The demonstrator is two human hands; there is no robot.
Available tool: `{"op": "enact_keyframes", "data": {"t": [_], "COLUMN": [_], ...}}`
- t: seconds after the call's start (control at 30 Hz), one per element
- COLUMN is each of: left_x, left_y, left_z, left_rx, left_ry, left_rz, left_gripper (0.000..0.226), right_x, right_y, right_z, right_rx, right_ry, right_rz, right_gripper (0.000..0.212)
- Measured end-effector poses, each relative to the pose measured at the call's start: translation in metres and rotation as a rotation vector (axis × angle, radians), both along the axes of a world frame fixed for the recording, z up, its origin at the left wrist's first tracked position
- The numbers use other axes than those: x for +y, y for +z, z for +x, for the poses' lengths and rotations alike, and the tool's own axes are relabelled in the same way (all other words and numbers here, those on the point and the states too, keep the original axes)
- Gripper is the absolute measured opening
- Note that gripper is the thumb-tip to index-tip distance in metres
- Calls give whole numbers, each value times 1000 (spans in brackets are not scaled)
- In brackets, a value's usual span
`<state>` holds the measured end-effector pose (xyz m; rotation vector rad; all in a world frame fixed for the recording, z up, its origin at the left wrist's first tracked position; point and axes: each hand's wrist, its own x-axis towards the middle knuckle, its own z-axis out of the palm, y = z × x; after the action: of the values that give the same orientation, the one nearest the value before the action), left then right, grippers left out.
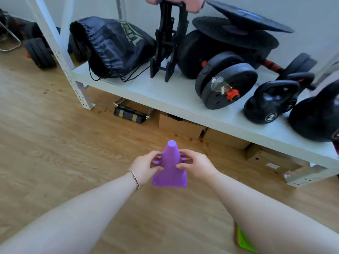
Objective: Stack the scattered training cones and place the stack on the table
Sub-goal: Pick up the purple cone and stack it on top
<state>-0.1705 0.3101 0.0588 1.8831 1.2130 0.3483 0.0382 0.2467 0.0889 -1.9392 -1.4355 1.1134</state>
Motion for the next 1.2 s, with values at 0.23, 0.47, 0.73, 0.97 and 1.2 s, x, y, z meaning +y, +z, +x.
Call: {"op": "enact_keyframes", "data": {"t": [0.23, 0.47, 0.73, 0.97, 1.2], "left_x": [-50, -114, -181, -220, -242], "left_y": [47, 86, 99, 78, 47], "left_z": [73, 146, 221, 243, 262], "left_rx": [-40, -56, -49, 17, 59], "left_ry": [-59, -109, -209, -257, -281], "left_rz": [47, 47, 26, 18, 1], "left_gripper": [47, 47, 49, 50, 50], "right_x": [-61, -141, -224, -269, -295], "right_y": [38, 75, 83, 51, 7], "right_z": [75, 143, 213, 234, 243], "right_rx": [-70, -124, -106, -24, 26], "right_ry": [-11, -52, -127, -158, -204], "right_rz": [57, 96, 94, 81, 61], "right_gripper": [54, 52, 50, 50, 52]}}
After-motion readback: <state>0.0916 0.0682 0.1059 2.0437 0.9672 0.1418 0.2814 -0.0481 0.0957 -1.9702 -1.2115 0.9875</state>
